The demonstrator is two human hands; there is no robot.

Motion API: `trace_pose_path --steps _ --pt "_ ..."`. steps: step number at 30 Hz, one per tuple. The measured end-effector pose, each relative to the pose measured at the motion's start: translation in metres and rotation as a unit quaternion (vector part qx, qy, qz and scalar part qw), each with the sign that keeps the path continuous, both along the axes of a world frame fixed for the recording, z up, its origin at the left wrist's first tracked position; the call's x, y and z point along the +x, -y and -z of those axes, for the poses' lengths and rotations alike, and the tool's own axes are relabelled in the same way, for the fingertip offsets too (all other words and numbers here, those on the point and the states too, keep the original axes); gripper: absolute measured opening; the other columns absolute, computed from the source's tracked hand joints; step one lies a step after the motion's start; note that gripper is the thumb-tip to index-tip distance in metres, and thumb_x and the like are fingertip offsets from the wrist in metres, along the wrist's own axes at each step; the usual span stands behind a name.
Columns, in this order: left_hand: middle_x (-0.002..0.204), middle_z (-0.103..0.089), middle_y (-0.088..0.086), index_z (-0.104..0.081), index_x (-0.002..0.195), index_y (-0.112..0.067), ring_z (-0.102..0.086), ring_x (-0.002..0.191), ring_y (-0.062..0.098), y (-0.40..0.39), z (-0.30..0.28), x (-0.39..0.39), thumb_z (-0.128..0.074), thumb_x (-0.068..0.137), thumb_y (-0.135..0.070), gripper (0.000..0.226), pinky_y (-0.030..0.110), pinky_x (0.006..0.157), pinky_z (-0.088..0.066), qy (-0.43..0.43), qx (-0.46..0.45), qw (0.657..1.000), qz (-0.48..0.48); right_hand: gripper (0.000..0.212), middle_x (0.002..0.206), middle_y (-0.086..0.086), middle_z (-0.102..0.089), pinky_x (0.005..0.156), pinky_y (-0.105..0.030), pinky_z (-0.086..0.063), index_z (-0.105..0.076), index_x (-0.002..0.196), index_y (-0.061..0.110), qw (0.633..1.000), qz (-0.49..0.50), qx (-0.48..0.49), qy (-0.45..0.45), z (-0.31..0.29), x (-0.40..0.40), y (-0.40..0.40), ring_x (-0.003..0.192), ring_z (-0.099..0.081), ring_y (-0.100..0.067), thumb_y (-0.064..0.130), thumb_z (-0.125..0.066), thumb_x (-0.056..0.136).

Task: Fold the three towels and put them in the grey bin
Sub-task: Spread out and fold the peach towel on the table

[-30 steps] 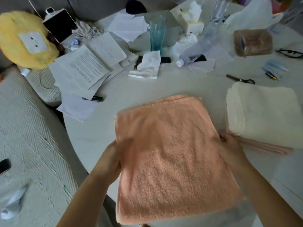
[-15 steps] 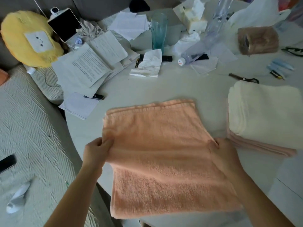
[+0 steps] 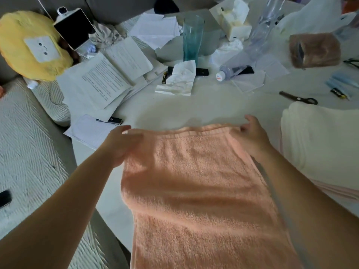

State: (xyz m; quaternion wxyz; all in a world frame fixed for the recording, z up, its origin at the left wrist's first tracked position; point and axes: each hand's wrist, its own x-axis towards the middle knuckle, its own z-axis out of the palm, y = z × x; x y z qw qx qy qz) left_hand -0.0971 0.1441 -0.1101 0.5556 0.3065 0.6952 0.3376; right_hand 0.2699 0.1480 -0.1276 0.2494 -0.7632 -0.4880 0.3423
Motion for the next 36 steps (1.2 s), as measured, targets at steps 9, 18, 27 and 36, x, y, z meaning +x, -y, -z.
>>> trace_pose_path --steps 9,18,27,36 --pt "0.089 -0.066 -0.022 -0.068 0.101 -0.037 -0.061 0.076 -0.007 -0.054 0.004 0.015 -0.061 0.094 -0.024 0.017 0.002 0.061 -0.038 -0.279 0.225 0.93 0.081 0.018 0.076 0.025 -0.063 0.059 -0.015 -0.039 -0.062 0.091 0.038 0.994 -0.012 0.085 0.062 -0.017 0.017 -0.014 0.075 -0.059 0.007 0.042 -0.058 0.074" --pt "0.1 -0.064 -0.003 -0.072 0.102 -0.026 -0.057 0.094 0.019 -0.063 0.021 0.032 -0.061 0.093 -0.048 0.026 0.036 0.089 -0.028 -0.444 0.264 0.809 0.283 0.009 0.097 0.001 -0.071 0.069 -0.03 -0.041 -0.069 0.096 0.021 0.966 0.014 0.059 0.251 -0.008 0.023 -0.021 0.079 -0.055 -0.015 0.021 -0.062 0.09" --pt "0.089 -0.06 -0.017 -0.05 0.097 -0.035 -0.052 0.093 0.016 -0.084 0.012 0.027 -0.072 0.082 -0.048 0.029 0.035 0.079 -0.017 -0.433 0.208 0.781 0.398 0.008 0.092 0.002 -0.063 0.069 -0.032 -0.045 -0.069 0.093 0.021 0.966 -0.053 0.036 0.252 -0.007 0.021 -0.028 0.078 -0.058 -0.017 0.028 -0.067 0.088" --pt "0.067 -0.063 -0.01 -0.062 0.078 -0.033 -0.059 0.063 0.006 -0.101 -0.002 0.028 -0.06 0.092 -0.041 0.016 0.028 0.066 -0.041 -0.354 0.234 0.853 0.305 0.005 0.087 0.006 -0.062 0.065 -0.032 -0.045 -0.057 0.095 0.019 0.972 0.026 0.122 0.197 -0.013 0.022 -0.03 0.073 -0.059 -0.016 0.025 -0.057 0.093"
